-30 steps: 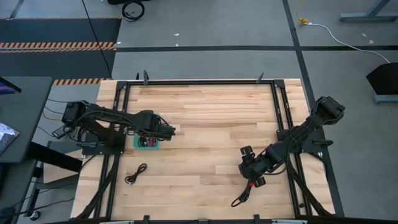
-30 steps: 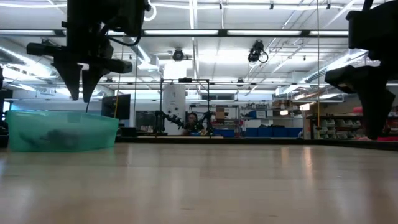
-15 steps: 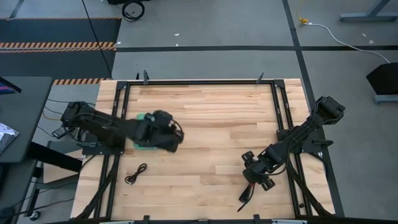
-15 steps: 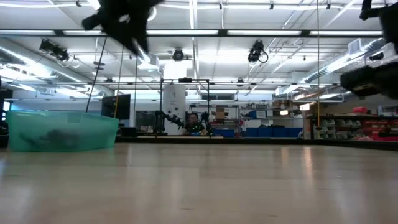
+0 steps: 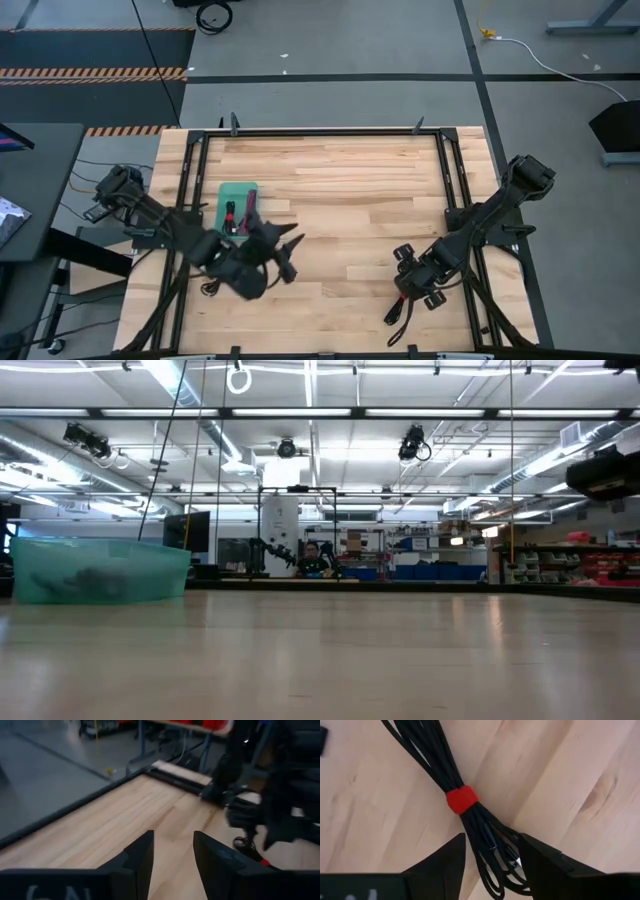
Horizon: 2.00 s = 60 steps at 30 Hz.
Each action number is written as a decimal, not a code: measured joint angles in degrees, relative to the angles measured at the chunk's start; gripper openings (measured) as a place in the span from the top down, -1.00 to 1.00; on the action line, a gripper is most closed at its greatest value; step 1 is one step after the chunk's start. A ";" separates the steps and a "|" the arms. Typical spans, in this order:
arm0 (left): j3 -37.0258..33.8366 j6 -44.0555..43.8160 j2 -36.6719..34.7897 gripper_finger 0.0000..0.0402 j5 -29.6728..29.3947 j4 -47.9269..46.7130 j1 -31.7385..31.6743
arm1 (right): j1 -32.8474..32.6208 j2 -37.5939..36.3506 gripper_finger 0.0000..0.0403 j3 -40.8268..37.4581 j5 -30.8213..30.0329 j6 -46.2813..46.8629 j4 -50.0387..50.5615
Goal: Pick and place USB-C Cables
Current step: Put the black USB cable into the green bin
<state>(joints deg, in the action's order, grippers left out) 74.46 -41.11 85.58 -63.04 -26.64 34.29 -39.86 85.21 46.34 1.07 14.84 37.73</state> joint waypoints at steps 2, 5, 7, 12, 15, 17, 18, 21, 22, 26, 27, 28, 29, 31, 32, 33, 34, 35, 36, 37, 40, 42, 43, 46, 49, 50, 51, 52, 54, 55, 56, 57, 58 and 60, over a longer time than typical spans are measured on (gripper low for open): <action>0.00 3.37 0.00 0.28 -1.95 1.12 1.84 | 0.00 0.00 0.08 -1.08 -0.69 0.00 -1.59; 0.00 8.00 0.00 0.28 -3.04 1.21 4.30 | 0.00 0.00 0.08 -3.07 -1.06 -0.01 -4.92; 0.00 9.09 0.00 0.28 -3.02 1.23 5.67 | 0.00 0.00 0.08 -4.80 -0.31 -0.06 -6.72; 0.02 7.59 0.69 0.28 -3.98 1.74 7.70 | 0.31 -0.14 0.10 -8.82 -2.85 -0.52 -10.42; 0.00 9.76 1.76 0.28 -4.04 2.26 7.81 | 0.41 -0.26 0.17 -10.31 -3.75 -0.70 -11.72; 0.02 12.07 2.78 0.28 -5.59 5.06 7.83 | 0.46 -0.26 0.28 -10.68 -4.20 -0.19 -12.69; 0.02 13.78 3.40 0.28 -6.23 6.12 7.97 | 0.46 -0.26 0.35 -10.72 -4.67 -0.01 -13.32; 0.00 19.62 4.54 0.28 -6.87 10.93 7.94 | 0.47 -0.15 0.61 -10.83 -6.10 -0.04 -15.35; 0.00 21.67 4.57 0.28 -6.89 12.20 7.95 | 0.55 -0.13 0.70 -10.85 -6.63 -0.41 -15.98; 0.02 25.38 4.52 0.28 -6.89 16.35 7.90 | 1.46 0.01 0.77 -10.95 -9.33 -3.04 -18.98; 0.02 26.32 4.52 0.28 -7.03 17.19 7.89 | 1.87 0.09 0.77 -11.00 -10.50 -3.79 -19.94; 0.02 27.00 4.52 0.28 -7.50 17.99 7.95 | 2.52 0.17 0.77 -10.96 -11.33 -5.16 -20.67; 0.02 27.67 4.52 0.28 -7.98 18.39 8.05 | 3.19 0.22 0.77 -10.74 -12.27 -6.82 -21.18; 0.00 28.32 4.52 0.28 -8.14 18.40 8.10 | 4.89 0.26 0.77 -9.43 -14.45 -10.82 -22.13; 0.02 28.34 4.52 0.28 -8.14 18.21 8.12 | 5.88 0.25 0.77 -8.46 -15.78 -12.72 -22.77; 0.02 28.34 4.52 0.28 -8.14 18.19 8.14 | 6.96 0.24 0.77 -7.57 -17.23 -14.68 -23.44; 0.02 28.32 4.52 0.28 -8.14 18.23 8.14 | 8.13 0.24 0.77 -6.74 -18.24 -16.63 -24.20; 0.02 28.29 4.52 0.28 -8.14 18.23 8.12 | 9.45 0.24 0.77 -5.87 -18.69 -18.71 -25.21; 0.01 28.29 4.52 0.28 -8.15 18.25 8.12 | 10.79 0.24 0.77 -4.94 -18.86 -21.02 -26.47; 0.00 28.29 4.52 0.28 -8.16 18.36 8.12 | 12.24 0.24 0.77 -3.93 -18.74 -23.38 -28.08; 0.02 28.29 4.52 0.28 -8.16 18.61 8.33 | 16.91 0.16 0.77 -1.12 -16.90 -30.39 -31.91; 0.02 28.34 4.52 0.28 -8.16 18.57 8.69 | 20.19 0.17 0.77 0.54 -15.57 -34.75 -33.67; 0.02 28.34 4.52 0.28 -8.17 18.56 8.89 | 21.89 0.17 0.77 1.32 -14.71 -36.72 -34.83; 0.01 28.32 4.52 0.28 -8.23 18.56 9.13 | 27.01 0.17 0.77 3.82 -11.13 -39.80 -37.16; 0.02 28.31 4.52 0.28 -8.36 18.56 9.08 | 31.40 0.15 0.77 5.93 -7.20 -40.64 -39.09; 0.00 28.29 4.52 0.28 -8.45 18.55 9.00 | 32.62 0.15 0.77 6.60 -6.04 -40.84 -39.65; 0.01 28.26 4.52 0.28 -8.63 18.54 8.80 | 33.69 0.15 0.77 7.35 -4.81 -41.04 -39.83; 0.00 28.01 4.52 0.28 -8.74 18.52 8.53 | 34.65 0.15 0.77 8.09 -3.55 -41.40 -39.85; 0.00 26.98 4.50 0.28 -8.77 18.16 7.86 | 36.03 0.12 0.77 9.23 -1.70 -41.61 -40.27; 0.00 26.71 4.50 0.28 -8.75 18.17 7.41 | 36.50 0.11 0.77 9.58 -0.79 -41.60 -40.89; 0.00 26.40 4.50 0.28 -8.77 18.17 6.92 | 36.83 0.09 0.77 9.76 0.12 -41.59 -41.79; 0.00 26.00 4.50 0.28 -8.77 18.17 6.37 | 37.06 0.09 0.77 9.80 1.15 -41.56 -42.96; 0.00 25.35 4.50 0.28 -8.77 17.97 5.82 | 37.07 0.09 0.77 9.80 2.08 -41.53 -43.91; 0.00 24.77 4.65 0.28 -8.79 17.74 4.66 | 36.76 0.09 0.77 9.80 4.54 -41.07 -45.36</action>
<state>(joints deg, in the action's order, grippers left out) 74.46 -16.34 90.23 -71.83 -8.90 38.95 -3.09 85.30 56.14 5.60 -26.22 -7.63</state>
